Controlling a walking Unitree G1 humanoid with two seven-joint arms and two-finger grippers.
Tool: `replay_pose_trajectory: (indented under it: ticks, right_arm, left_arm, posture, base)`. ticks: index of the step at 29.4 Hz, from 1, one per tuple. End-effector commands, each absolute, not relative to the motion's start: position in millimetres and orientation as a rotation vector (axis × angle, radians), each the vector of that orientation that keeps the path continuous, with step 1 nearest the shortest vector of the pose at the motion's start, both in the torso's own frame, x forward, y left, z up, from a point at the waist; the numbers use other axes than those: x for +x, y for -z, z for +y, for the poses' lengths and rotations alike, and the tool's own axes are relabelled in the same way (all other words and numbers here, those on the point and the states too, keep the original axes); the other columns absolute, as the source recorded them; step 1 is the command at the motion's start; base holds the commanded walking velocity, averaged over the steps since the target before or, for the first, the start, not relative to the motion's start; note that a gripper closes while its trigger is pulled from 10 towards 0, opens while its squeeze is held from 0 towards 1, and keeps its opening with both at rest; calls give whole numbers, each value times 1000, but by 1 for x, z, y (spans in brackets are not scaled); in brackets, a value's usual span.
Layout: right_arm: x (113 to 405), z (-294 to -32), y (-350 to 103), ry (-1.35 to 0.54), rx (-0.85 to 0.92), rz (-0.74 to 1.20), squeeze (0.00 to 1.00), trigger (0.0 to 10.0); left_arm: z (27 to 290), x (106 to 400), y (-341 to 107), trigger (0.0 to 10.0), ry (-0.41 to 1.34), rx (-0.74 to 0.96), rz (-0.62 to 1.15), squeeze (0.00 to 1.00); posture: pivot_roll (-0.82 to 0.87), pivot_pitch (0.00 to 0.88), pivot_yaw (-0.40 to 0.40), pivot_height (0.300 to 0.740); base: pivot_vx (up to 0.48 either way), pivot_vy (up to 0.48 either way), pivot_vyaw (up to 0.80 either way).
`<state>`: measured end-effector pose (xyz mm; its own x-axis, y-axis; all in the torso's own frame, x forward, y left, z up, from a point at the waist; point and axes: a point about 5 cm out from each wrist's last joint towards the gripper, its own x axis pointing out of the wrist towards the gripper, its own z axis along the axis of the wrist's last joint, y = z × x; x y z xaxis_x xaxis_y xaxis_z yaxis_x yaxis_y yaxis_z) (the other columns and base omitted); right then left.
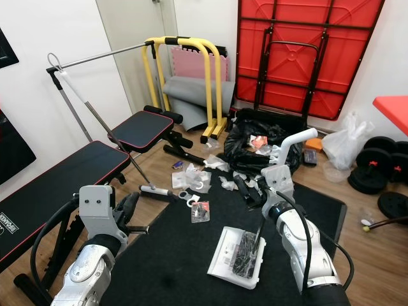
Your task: Sweep floor
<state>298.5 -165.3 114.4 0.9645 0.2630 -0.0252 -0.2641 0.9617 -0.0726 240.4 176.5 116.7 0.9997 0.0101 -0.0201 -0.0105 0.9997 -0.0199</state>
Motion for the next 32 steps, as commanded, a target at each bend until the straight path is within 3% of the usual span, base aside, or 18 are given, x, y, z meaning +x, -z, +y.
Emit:
replay_pose_trajectory:
  ticks: [1,9,13,19,26,32]
  right_arm:
    - [300,-164,-115,-281,-82,24,0,10000]
    - [299,-160,-116,-327,-81,17,0,10000]
    - [299,-158,-116,-359,-76,28,0,10000]
    - [297,-155,-116,-384,-113,19,0,10000]
    - [297,-154,-118,-406,-98,4,0,10000]
    - [296,-151,-118,-430,-103,3,0,10000]
  left_arm:
    - [179,239,-116,10000,11,-16,20,0]
    - [177,239,-118,10000,25,-21,5,0]
    - [176,240,-118,10000,30,-22,3,0]
    - [176,241,-119,10000,35,-22,0,0]
    - [176,242,-119,10000,42,-22,-3,0]
    - [176,242,-119,10000,47,-20,-5,0]
  posture:
    - [-65,0,-35,740]
    - [-71,0,-36,740]
    - [-73,0,-33,740]
    - [-75,0,-33,740]
    - [-77,0,-31,740]
    - [-78,0,-28,740]
  base:
    - [0,0,0]
    - [0,0,397]
    - [241,0,0]
    - [242,0,800]
    - [253,0,0]
    - [287,0,667]
